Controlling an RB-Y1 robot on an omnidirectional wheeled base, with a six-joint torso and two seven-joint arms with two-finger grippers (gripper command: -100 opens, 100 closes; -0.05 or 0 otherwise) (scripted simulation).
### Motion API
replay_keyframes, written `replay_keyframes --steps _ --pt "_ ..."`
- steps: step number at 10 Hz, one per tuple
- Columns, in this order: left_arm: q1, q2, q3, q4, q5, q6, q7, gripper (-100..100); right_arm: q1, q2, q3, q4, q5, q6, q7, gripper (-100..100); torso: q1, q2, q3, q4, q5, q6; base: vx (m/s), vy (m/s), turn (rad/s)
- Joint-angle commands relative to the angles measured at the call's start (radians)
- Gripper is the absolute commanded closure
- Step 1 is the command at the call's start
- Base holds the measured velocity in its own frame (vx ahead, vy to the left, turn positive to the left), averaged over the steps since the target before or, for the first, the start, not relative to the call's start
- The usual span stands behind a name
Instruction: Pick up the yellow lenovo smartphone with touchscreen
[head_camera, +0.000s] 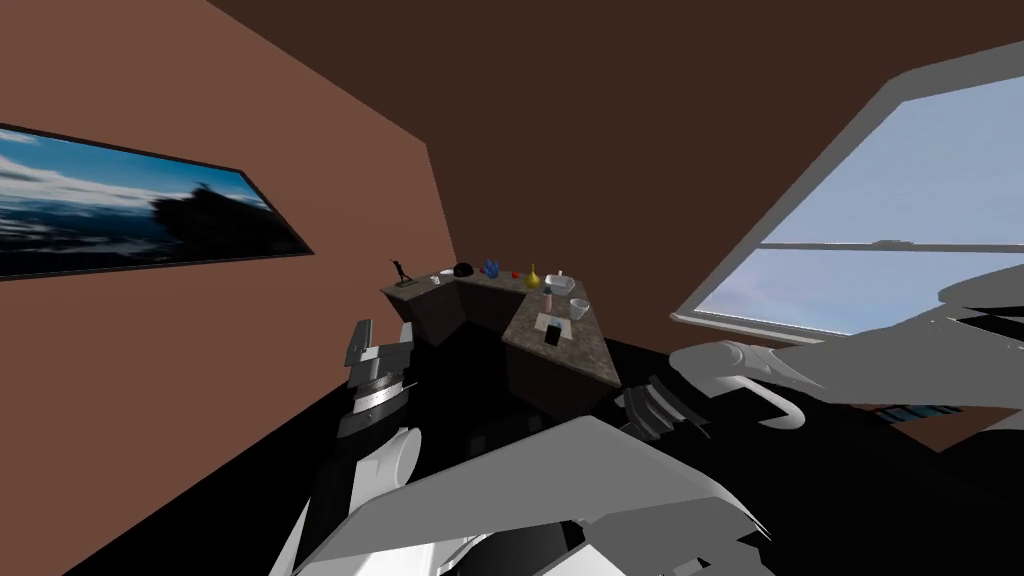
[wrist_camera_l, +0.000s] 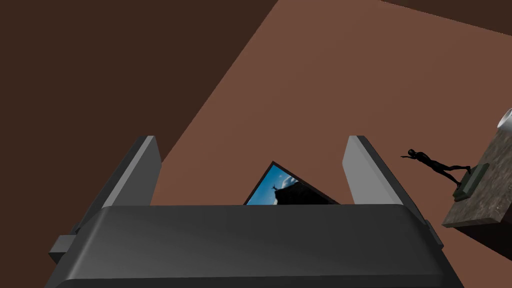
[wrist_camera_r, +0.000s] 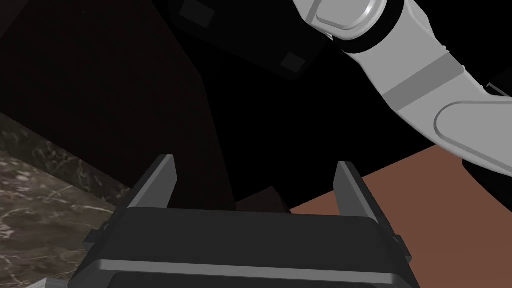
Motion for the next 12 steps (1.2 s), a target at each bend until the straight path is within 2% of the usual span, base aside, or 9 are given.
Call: replay_keyframes --steps 1,2,3,4,5,8,9,11,12 --pt "0.000 0.000 0.000 0.000 0.000 0.000 0.000 0 -0.016 -0.050 0.028 0.014 0.005 -0.014 0.003 -100 0.000 0.000 0.000 0.000 0.000 0.000 0.071 0.064 0.279" --pt "0.000 0.000 0.000 0.000 0.000 0.000 0.000 0 -0.016 -0.081 0.028 0.014 0.005 -0.014 0.003 -100 0.001 -0.001 0.000 0.000 0.000 -0.001 0.068 0.049 0.147" --pt "0.000 0.000 0.000 0.000 0.000 0.000 0.000 0 -0.016 -0.082 0.028 0.014 0.005 -0.014 0.003 -100 0.000 0.000 0.000 0.000 0.000 0.000 0.038 0.021 -0.019" --pt "0.000 0.000 0.000 0.000 0.000 0.000 0.000 0 -0.027 -0.128 0.044 0.025 0.024 -0.024 -0.011 -100 -0.002 0.002 0.001 0.000 -0.001 0.000 0.052 0.060 0.319" --pt "0.000 0.000 0.000 0.000 0.000 0.000 0.000 0 -0.027 -0.135 0.044 0.025 0.024 -0.024 -0.011 -100 0.000 0.001 0.000 0.000 0.000 -0.001 0.072 0.047 0.140" --pt "0.000 0.000 0.000 0.000 0.000 0.000 0.000 0 -0.047 -0.226 0.071 0.044 0.058 -0.046 -0.037 -100 0.001 -0.001 -0.001 0.000 0.000 0.000 0.099 0.070 0.183" --pt "0.000 0.000 0.000 0.000 0.000 0.000 0.000 0 -0.047 -0.229 0.071 0.044 0.058 -0.046 -0.037 -100 0.002 -0.002 -0.001 -0.001 0.000 -0.001 0.083 0.065 0.162" --pt "0.000 0.000 0.000 0.000 0.000 0.000 0.000 0 -0.064 -0.298 0.092 0.058 0.088 -0.069 -0.062 -100 0.002 -0.001 -0.001 0.000 0.000 0.000 0.114 0.092 0.287" --pt "0.000 0.000 0.000 0.000 0.000 0.000 0.000 0 -0.064 -0.306 0.092 0.058 0.088 -0.069 -0.062 -100 0.005 -0.004 -0.002 -0.001 0.001 -0.001 0.135 0.096 0.123"
